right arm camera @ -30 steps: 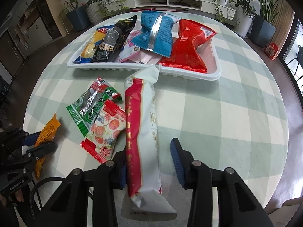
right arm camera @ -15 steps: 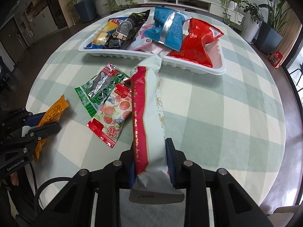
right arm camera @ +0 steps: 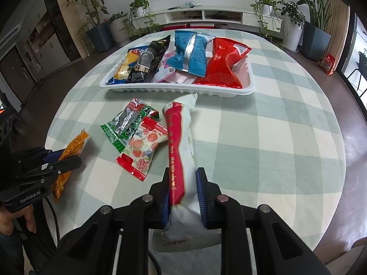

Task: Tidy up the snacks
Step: 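Carry both packets into the white tray and open both grippers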

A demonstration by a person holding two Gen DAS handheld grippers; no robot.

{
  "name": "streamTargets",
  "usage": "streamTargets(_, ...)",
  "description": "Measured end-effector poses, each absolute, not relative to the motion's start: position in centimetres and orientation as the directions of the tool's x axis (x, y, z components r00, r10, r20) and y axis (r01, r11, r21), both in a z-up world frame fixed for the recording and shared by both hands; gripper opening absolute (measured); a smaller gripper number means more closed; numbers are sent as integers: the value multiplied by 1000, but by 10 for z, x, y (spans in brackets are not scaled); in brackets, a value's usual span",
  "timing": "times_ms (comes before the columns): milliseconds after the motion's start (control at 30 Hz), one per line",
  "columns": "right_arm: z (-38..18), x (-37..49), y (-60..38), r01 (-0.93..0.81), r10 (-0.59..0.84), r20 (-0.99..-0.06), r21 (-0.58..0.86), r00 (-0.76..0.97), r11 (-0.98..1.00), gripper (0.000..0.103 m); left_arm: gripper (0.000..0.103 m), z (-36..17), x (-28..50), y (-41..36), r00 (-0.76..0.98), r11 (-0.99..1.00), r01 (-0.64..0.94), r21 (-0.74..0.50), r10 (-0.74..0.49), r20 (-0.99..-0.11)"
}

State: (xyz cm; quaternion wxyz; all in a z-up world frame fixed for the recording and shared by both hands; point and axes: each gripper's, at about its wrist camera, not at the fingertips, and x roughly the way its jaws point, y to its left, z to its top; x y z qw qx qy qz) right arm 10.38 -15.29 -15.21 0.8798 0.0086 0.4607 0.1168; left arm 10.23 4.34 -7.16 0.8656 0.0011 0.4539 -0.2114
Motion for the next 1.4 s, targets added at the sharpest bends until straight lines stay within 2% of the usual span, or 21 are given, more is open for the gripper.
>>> streamTargets(433,-149,92,-163,-180,265,-778,196,570,964,20,22,-65,97,47,511,902,362,-236,-403,-759)
streamTargets(900,-113,83,-194,-139,281,-699,253,658,957,20,22,-31,106,63,545,879,353,-320,-471,-694)
streamTargets(1167,-68,98,-215,-124,258,-625,250,736,960,20,22,21,141,62,612,879,373,-297,-474,-633)
streamTargets(1400,-25,139,-200,-174,289,-548,252,785,952,20,22,59,207,58,662,887,358,-293,-462,-590)
